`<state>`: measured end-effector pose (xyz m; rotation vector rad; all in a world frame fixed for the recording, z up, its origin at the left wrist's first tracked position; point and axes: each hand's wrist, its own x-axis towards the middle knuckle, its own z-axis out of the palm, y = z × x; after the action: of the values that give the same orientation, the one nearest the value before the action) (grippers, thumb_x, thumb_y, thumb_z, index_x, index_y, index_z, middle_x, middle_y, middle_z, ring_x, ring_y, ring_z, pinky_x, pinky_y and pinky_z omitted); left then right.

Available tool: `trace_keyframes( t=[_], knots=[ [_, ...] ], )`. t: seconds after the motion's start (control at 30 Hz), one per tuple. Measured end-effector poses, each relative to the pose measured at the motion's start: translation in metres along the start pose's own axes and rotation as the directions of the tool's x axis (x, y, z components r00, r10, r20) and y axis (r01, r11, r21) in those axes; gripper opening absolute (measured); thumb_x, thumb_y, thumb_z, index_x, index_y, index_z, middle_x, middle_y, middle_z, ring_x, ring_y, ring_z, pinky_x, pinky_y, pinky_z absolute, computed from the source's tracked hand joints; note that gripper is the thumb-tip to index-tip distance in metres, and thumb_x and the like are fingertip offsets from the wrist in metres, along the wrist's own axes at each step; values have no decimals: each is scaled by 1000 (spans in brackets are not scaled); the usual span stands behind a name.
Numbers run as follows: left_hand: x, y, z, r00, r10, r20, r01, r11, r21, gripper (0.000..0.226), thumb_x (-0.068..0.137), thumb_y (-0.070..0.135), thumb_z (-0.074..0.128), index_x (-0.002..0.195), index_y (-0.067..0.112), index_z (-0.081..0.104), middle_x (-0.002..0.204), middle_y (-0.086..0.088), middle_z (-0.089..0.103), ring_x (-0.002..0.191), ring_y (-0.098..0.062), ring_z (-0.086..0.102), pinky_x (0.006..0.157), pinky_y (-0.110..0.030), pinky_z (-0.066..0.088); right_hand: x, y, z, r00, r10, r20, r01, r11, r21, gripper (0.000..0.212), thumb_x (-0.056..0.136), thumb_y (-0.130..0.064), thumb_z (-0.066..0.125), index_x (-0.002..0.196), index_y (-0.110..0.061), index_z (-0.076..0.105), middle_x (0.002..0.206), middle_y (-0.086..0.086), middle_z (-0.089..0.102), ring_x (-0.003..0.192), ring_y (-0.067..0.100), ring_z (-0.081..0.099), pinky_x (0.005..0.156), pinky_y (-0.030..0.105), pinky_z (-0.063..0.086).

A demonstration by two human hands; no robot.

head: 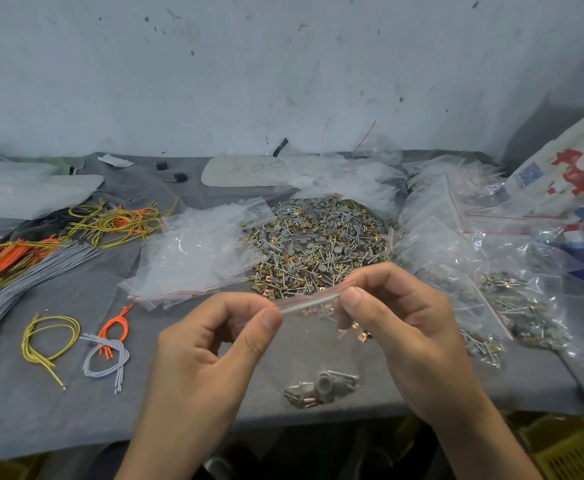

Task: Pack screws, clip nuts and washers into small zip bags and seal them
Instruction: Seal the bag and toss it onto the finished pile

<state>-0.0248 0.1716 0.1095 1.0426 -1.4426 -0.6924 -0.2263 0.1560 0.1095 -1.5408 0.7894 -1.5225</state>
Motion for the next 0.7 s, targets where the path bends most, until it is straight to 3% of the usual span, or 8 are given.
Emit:
trace_keyframes(
  t=[0.1, 0.2, 0.33, 0.43, 0.53, 0.63, 0.7],
  knots=[
    [0, 3, -4, 998, 29, 58, -36, 990, 140, 22, 82, 51, 65, 97, 35, 72, 86, 12, 69, 80, -4, 62, 73, -16, 45, 0, -2, -1, 1000, -21, 22, 23, 997, -76, 14, 91, -29, 68, 96, -17, 72, 79, 12, 67, 73, 34, 61, 66, 45, 50],
    [4, 15, 2, 980, 152, 131, -188, 922, 339, 28, 83, 53, 65, 107, 39, 69, 105, 24, 67, 102, -1, 62, 87, -14, 42, 0, -1, 2, 996, -18, 88, 31, 988, -150, 10, 92, -25, 71, 99, -19, 74, 82, 6, 71, 74, 30, 66, 66, 53, 53],
    [8, 24, 10, 964, 206, 166, -255, 895, 367, 23, 84, 53, 65, 102, 40, 71, 101, 29, 67, 98, -1, 64, 84, -34, 50, -1, 0, 3, 991, 9, 133, 4, 995, -95, 9, 91, -21, 72, 100, -18, 75, 95, 6, 76, 90, 26, 73, 80, 51, 59],
    [8, 22, 6, 970, 141, 197, -198, 929, 313, 26, 82, 57, 65, 105, 45, 70, 98, 30, 70, 96, -3, 67, 82, -27, 50, -2, -1, -1, 988, 14, 156, 0, 996, -88, 11, 91, -19, 72, 101, -16, 76, 95, 2, 77, 87, 15, 73, 77, 29, 57],
    [7, 18, 3, 973, 103, 205, -159, 947, 278, 22, 82, 52, 67, 102, 45, 70, 92, 28, 72, 92, -3, 69, 78, -17, 50, -4, -1, -3, 989, 33, 146, -20, 996, -91, 13, 88, -17, 74, 100, -15, 77, 90, -1, 77, 83, 8, 71, 75, 20, 53],
    [5, 17, 4, 976, 100, 191, -153, 947, 283, 19, 80, 52, 67, 97, 44, 71, 87, 26, 71, 87, -2, 67, 74, -8, 44, -4, -1, -2, 984, 54, 171, -36, 994, -106, 14, 88, -19, 75, 102, -16, 78, 93, 1, 77, 88, 13, 73, 77, 25, 56],
    [5, 18, 3, 979, 89, 182, -141, 945, 296, 18, 77, 54, 67, 93, 45, 71, 84, 24, 70, 83, -2, 63, 70, -8, 41, -5, -1, -2, 980, 52, 191, -28, 992, -127, 15, 89, -19, 75, 103, -16, 78, 97, 2, 78, 92, 20, 74, 81, 38, 60]
  ],
)
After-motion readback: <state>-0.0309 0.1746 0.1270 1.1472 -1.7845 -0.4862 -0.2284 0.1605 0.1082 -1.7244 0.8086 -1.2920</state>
